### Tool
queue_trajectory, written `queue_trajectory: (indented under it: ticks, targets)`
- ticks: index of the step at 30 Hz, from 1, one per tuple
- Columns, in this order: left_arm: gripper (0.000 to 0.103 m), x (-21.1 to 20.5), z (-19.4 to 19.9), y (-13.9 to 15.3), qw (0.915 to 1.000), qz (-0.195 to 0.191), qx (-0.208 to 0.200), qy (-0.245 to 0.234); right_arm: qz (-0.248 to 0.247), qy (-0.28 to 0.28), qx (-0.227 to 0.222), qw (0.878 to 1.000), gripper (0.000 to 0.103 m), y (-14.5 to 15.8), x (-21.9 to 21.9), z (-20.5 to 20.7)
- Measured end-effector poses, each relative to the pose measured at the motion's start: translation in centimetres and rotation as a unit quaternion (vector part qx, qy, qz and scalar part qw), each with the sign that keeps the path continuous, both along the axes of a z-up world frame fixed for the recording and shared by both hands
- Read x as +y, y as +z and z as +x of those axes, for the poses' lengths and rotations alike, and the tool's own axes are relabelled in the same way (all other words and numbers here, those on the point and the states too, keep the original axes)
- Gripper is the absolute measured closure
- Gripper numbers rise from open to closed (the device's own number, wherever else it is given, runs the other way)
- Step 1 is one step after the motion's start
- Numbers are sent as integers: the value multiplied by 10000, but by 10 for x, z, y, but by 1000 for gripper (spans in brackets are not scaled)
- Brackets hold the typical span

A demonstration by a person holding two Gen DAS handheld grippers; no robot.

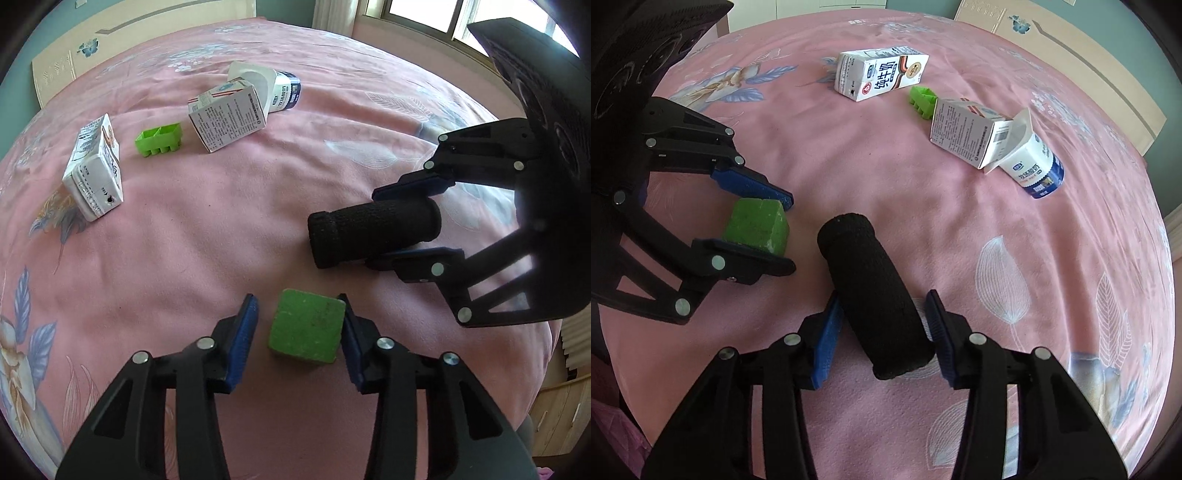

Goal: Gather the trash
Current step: 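Grasp the green block with left tool while right tool grasps the black foam tube, then carry the green block and black foam tube over the trash bin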

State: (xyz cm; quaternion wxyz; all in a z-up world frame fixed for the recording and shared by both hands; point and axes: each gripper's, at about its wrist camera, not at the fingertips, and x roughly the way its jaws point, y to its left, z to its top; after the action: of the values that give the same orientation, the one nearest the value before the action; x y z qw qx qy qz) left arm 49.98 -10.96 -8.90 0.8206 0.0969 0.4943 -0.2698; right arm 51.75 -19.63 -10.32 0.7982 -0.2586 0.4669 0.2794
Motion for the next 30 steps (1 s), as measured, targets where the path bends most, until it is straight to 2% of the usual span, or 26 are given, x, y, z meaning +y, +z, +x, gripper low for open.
queue_trajectory:
  ticks: [7, 12, 16, 30]
  targets:
    - [69, 3, -13, 11, 9997, 168, -45, 153, 43, -388, -203, 9990, 64, 14, -6, -17]
    - [69, 10, -32, 37, 9993, 162, -172, 290, 184, -661, -323, 9971, 66, 39, -14, -35]
    - [69, 16, -51, 68, 9982, 196, -419, 391, 322, -808, -505, 9949, 70, 70, -15, -55]
    - [69, 43, -140, 193, 9864, 245, -1421, 787, 548, -1094, -1677, 9782, 70, 207, -4, -160]
